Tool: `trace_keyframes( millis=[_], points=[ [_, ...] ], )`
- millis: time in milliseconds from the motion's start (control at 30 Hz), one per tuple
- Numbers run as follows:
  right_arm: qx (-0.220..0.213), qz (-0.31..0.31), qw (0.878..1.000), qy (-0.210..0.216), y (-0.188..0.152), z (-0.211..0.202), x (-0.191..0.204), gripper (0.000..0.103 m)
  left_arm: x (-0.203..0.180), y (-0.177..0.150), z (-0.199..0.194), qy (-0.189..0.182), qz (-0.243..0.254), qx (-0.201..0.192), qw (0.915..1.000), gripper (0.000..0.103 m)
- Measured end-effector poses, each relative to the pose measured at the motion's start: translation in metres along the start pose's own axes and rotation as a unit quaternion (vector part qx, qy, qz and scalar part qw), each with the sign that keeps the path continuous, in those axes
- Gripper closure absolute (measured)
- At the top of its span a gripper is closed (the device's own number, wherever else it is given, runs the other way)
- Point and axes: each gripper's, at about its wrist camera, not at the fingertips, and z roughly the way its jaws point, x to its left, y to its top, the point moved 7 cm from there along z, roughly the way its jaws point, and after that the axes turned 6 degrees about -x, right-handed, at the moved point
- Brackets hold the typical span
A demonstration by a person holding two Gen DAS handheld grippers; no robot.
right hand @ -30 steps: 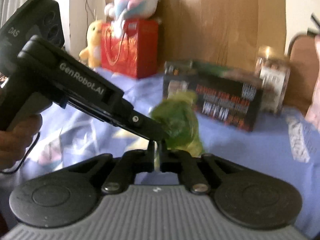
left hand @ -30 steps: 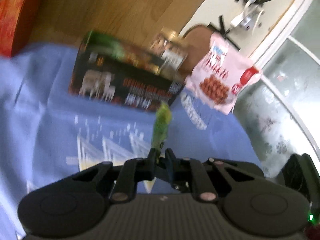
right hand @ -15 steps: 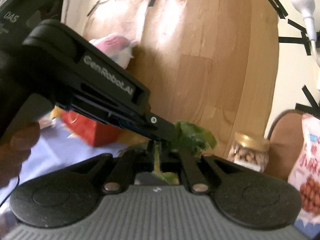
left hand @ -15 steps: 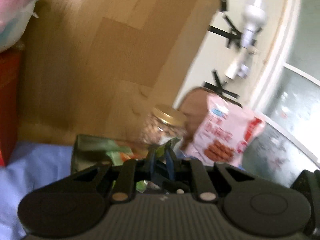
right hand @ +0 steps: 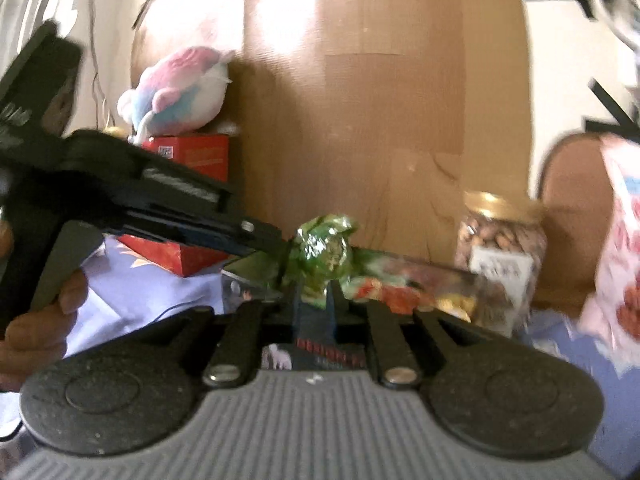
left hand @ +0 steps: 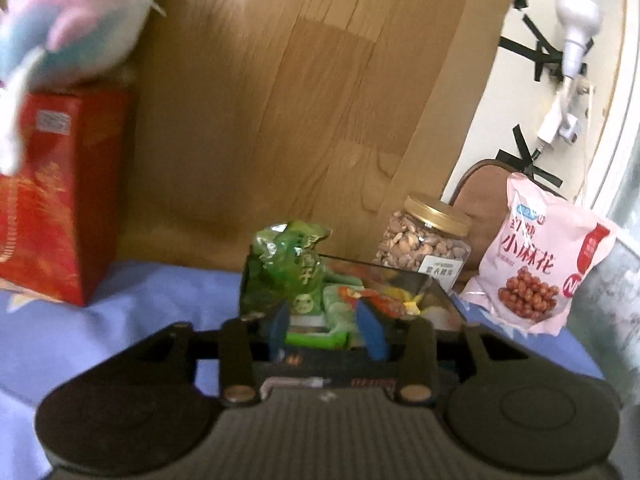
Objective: Organize snacks
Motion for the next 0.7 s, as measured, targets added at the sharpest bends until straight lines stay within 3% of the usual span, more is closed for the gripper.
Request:
trace_keyframes(
  millis=[100,167,233,300,367,467,700],
  points=[
    [0.007,0.043,0.999,-0.009,-0.011,-0.022,-0.006,0.075,-0.006,-0.01,-0.022,0.015,0.015,-0.005,0.9998,0.057],
    [0.014,0.07,0.997,-0.011,-0.02,-0.033,-0.006,0.075,-0.009,-0.018,-0.037,0.032,0.027,-0.006,0.9991,0.045],
    [0.022,0.098,0.995,-0.008,-0.029,-0.044,-0.004,0.075,-0.012,-0.027,-0.048,0.049,0.041,-0.007,0.9979,0.041],
    [0.03,0.126,0.992,-0.004,-0.038,-0.057,-0.003,0.075,-0.016,-0.036,-0.059,0.064,0.056,-0.004,0.9964,0.03],
    [0.038,0.144,0.989,-0.008,-0.046,-0.067,-0.001,0.075,-0.019,-0.046,-0.069,0.08,0.069,-0.003,0.9945,0.012],
    [0.05,0.148,0.987,-0.023,-0.057,-0.08,0.005,0.075,-0.024,-0.056,-0.082,0.099,0.086,-0.004,0.9914,0.002],
    [0.066,0.152,0.986,-0.028,-0.069,-0.101,0.025,0.075,-0.029,-0.073,-0.103,0.122,0.086,0.014,0.9887,0.0]
  ],
)
